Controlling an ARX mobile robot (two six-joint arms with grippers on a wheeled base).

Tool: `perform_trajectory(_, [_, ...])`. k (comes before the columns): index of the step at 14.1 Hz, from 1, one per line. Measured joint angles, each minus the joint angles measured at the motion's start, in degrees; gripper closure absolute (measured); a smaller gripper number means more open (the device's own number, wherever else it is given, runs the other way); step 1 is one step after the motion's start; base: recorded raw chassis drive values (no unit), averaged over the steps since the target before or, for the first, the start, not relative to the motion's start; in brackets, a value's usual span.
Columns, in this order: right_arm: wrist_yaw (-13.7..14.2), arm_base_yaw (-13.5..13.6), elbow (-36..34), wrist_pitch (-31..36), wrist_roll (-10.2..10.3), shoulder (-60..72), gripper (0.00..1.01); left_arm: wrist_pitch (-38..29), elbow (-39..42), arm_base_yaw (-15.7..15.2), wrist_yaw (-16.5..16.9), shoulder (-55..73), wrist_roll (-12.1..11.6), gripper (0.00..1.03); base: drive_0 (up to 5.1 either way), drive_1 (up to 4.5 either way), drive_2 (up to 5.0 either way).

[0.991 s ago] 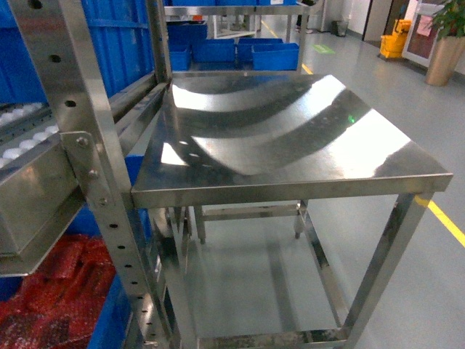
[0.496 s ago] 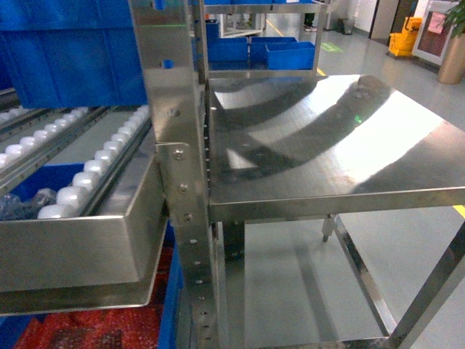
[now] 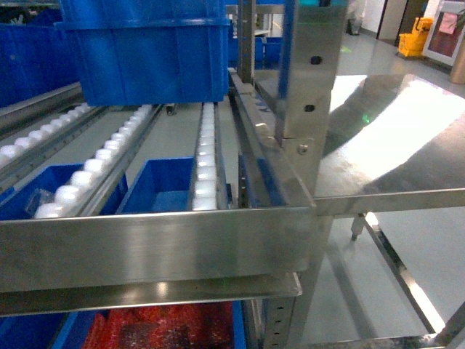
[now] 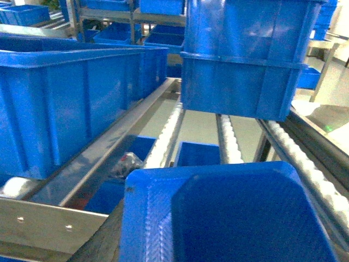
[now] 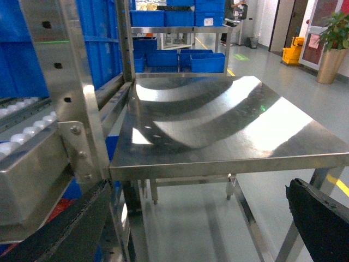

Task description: Pick blue part to blue bin on bottom shelf

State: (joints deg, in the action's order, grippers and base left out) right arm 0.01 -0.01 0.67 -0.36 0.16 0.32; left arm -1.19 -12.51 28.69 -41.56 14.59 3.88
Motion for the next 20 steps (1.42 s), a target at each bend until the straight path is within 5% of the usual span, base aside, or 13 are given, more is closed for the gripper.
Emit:
perform_trajectory(9, [-0.02,0.00,0.00,0.13,0.00,0.00,0.03,-0.11,0.00,0.00,0.00,0.04,0.00,0.59,-4.4,4.16,0.4])
perform_trajectory(20, [0.00,0.00,0.00,-0.02,0.00,0.00,0.03,-0.11,0.00,0.04,0.04,0.02,0.00,0.59,-4.4,2.28,2.3])
